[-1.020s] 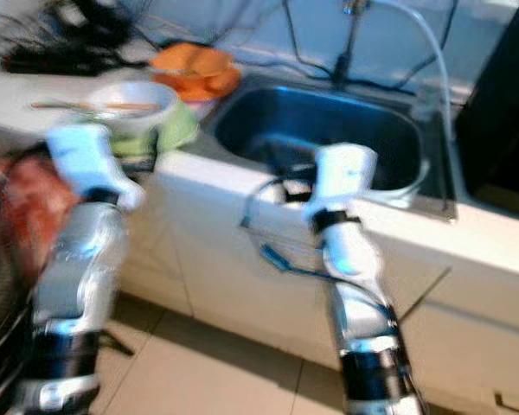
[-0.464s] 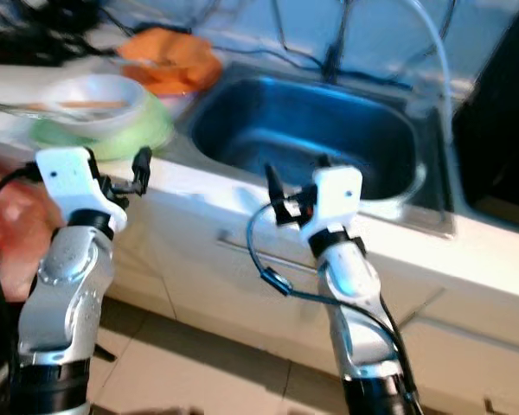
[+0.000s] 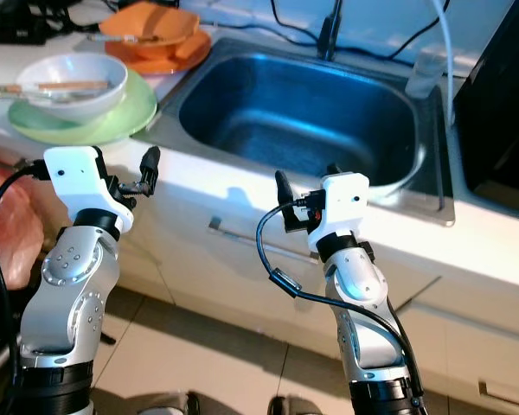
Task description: Kitchen organization
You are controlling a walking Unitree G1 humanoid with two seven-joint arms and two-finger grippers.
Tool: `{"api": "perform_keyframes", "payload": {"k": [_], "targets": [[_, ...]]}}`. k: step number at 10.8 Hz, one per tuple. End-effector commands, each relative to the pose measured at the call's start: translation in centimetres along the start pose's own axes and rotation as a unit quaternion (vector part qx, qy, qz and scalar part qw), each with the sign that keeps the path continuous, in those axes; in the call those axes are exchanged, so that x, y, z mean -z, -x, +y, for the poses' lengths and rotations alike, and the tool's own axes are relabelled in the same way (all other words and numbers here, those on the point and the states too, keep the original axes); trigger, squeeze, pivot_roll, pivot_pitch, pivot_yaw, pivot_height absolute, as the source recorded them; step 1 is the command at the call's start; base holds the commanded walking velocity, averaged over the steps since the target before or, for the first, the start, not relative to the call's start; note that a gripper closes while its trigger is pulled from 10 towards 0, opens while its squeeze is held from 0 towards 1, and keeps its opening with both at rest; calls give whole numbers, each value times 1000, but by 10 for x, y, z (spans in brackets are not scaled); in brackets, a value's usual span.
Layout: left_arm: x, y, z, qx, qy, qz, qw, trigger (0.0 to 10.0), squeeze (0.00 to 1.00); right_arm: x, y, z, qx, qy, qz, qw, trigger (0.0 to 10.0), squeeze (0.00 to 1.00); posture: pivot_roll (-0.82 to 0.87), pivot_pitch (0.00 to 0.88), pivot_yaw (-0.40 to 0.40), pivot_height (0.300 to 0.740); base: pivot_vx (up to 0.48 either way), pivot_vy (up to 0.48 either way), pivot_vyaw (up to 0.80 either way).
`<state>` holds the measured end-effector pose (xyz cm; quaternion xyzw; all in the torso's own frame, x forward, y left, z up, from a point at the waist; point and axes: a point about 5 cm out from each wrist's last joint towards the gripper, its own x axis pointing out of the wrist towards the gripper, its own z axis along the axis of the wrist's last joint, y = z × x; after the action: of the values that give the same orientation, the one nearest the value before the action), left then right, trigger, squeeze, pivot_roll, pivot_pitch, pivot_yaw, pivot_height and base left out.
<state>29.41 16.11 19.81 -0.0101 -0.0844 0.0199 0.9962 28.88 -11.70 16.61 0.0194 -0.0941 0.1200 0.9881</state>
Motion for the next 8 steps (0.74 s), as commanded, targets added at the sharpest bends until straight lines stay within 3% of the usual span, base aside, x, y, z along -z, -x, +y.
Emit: {"api": "perform_keyframes", "payload": {"k": [1,2,8], "targets": [[-2,3,-3,3,1,0,1000,10000,0,-4,1,-1,1,0,-3,1000,10000,0,23,194,-63,740,0,0,0],[-2,3,-3,1,2,1,1000,10000,0,-3,1,1,-1,-1,-2,1000,10000,0,24,191,-65,740,0,0,0],[-5,1,-4,3,4,-3,1000,10000,0,-3,1,1,0,2,-1,1000,10000,0,22,189,-63,740,336,0,0]]}}
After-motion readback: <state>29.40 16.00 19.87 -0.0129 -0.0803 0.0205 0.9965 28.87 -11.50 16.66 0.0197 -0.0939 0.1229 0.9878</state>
